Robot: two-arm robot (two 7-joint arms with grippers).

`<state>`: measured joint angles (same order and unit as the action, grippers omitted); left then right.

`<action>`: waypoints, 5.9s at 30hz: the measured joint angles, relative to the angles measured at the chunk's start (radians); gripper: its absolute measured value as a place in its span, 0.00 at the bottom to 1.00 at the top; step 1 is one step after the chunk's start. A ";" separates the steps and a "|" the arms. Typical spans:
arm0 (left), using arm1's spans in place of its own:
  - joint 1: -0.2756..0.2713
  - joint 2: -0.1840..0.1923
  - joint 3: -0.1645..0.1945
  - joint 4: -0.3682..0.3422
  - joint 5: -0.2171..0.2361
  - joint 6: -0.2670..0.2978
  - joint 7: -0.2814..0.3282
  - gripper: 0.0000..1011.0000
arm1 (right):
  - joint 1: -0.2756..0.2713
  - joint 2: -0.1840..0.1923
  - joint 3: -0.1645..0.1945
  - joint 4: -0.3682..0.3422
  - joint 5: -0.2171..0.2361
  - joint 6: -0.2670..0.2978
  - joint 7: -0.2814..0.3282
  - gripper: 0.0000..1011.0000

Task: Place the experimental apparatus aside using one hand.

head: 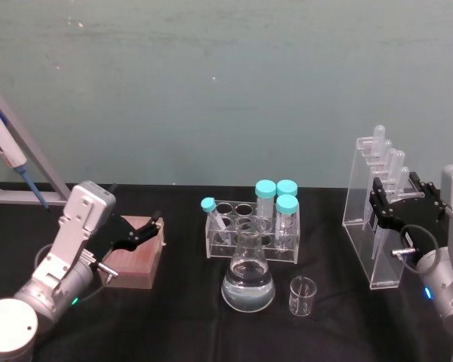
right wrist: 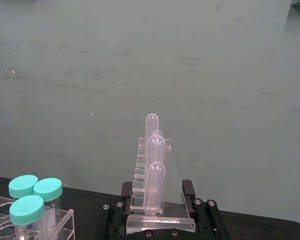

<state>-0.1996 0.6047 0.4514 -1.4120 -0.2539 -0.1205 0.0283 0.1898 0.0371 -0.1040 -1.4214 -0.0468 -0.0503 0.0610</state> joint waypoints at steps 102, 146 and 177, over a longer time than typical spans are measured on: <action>0.000 0.000 0.000 0.000 0.000 0.000 0.000 0.99 | 0.097 0.165 0.179 0.163 0.111 -0.102 0.098 0.60; 0.000 0.000 0.000 0.000 0.000 0.000 0.000 0.99 | 0.136 0.176 0.188 0.245 0.143 -0.121 0.112 0.60; 0.000 0.000 0.000 0.000 0.000 0.000 0.000 0.99 | 0.133 0.176 0.188 0.243 0.141 -0.118 0.109 0.60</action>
<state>-0.1996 0.6047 0.4514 -1.4120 -0.2539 -0.1205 0.0283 0.3231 0.2131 0.0840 -1.1786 0.0943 -0.1679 0.1701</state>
